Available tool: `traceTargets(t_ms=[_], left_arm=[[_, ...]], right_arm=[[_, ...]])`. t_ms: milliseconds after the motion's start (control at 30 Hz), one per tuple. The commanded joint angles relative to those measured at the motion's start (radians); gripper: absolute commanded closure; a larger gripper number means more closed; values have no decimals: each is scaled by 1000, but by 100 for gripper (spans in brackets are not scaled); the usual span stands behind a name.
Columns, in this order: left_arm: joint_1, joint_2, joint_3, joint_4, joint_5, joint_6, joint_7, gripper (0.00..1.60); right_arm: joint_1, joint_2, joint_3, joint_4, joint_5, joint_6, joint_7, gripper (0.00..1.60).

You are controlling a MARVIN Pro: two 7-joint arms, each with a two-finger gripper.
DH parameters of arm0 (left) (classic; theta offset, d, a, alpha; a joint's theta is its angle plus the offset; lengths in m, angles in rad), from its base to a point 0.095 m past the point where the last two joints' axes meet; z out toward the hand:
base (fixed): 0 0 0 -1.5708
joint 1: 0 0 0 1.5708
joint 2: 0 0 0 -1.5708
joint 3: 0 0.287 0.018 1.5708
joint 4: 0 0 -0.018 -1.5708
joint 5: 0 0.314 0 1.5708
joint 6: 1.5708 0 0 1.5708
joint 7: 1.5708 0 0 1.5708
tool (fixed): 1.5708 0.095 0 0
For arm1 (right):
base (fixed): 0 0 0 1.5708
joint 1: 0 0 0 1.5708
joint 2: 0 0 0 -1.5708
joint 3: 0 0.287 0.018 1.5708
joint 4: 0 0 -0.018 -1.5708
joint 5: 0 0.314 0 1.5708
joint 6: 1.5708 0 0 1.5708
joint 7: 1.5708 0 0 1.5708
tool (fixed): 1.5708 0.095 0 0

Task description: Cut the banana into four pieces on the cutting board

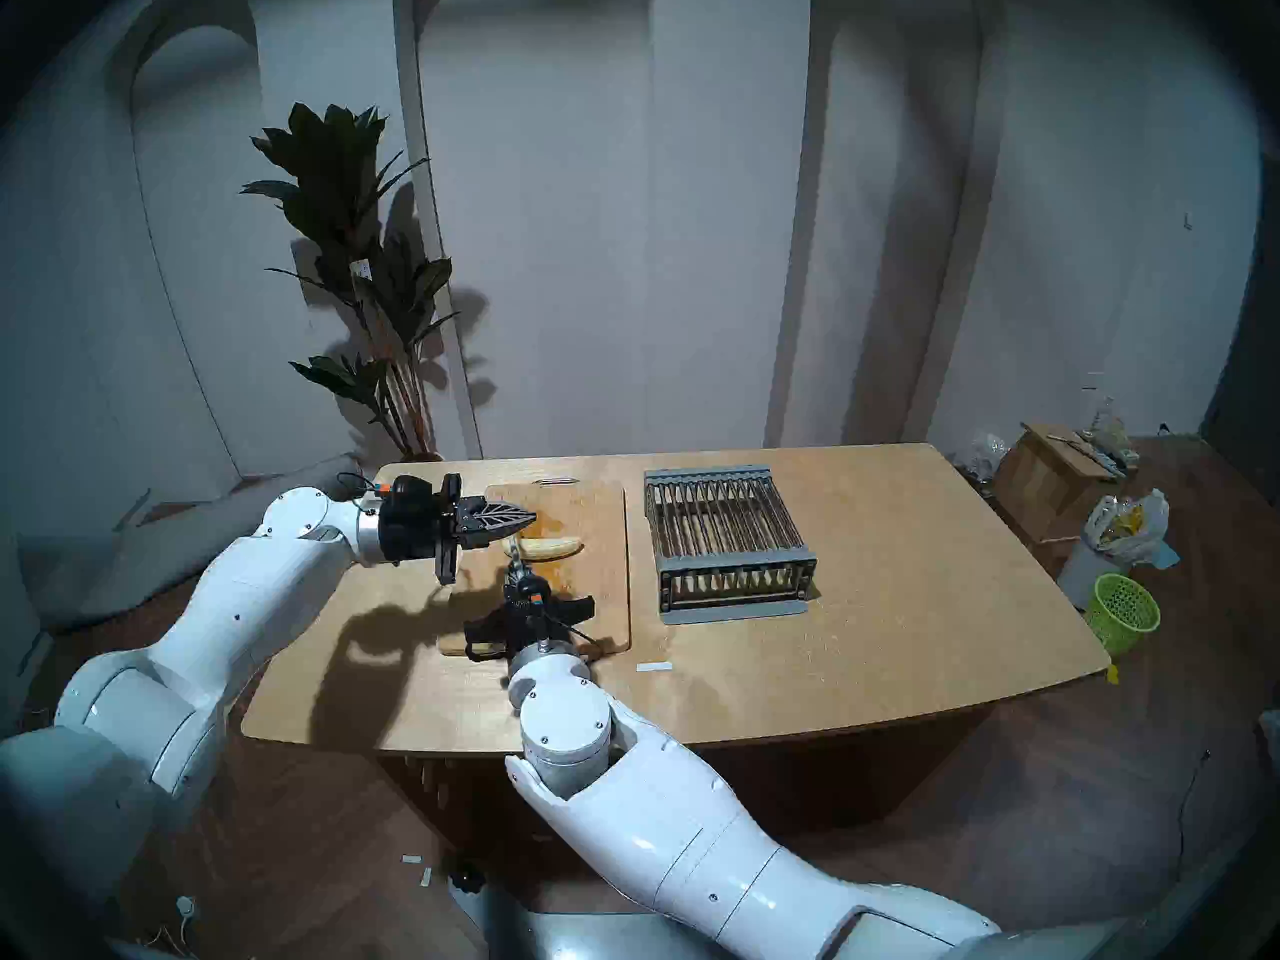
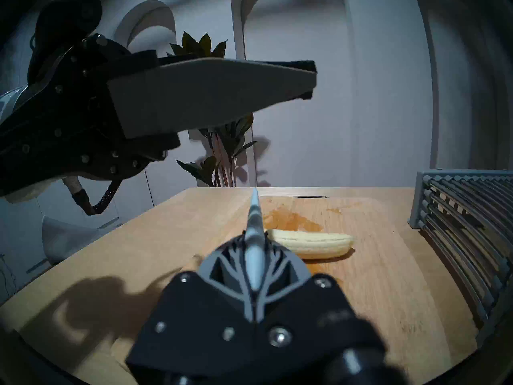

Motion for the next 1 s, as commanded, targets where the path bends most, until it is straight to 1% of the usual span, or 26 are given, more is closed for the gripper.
traceTargets(t_ms=[0, 67, 100, 167, 267, 400, 500, 800, 967], left_arm=[[-35, 19, 34, 20, -30, -44, -68, 160], [-42, 7, 38, 54, -9, -81, -68, 160], [-45, -4, 35, 77, -3, -98, -57, 160], [-55, -17, 50, 113, 9, -134, -20, 160], [-81, -39, 69, 169, 9, -152, 6, 160], [-107, -49, 93, 188, 20, -151, 50, 160], [-125, -56, 110, 196, 30, -149, 61, 160], [-163, -85, 142, 240, 36, -162, 57, 160], [-170, -83, 174, 262, 30, -181, 60, 160]], right_arm=[[3, 4, -14, -16, 7, -20, -19, 160], [-1, 9, -14, -21, 10, -20, -24, 160], [-2, 11, -15, -22, 13, -21, -29, 160], [-3, 13, -16, -24, 16, -21, -32, 160], [-4, 15, -17, -28, 18, -20, -35, 160], [-2, 18, -20, -30, 23, -21, -37, 160], [-1, 21, -23, -31, 28, -19, -37, 160], [-1, 26, -31, -37, 35, -17, -44, 160], [-4, 29, -37, -45, 38, -13, -49, 160]])
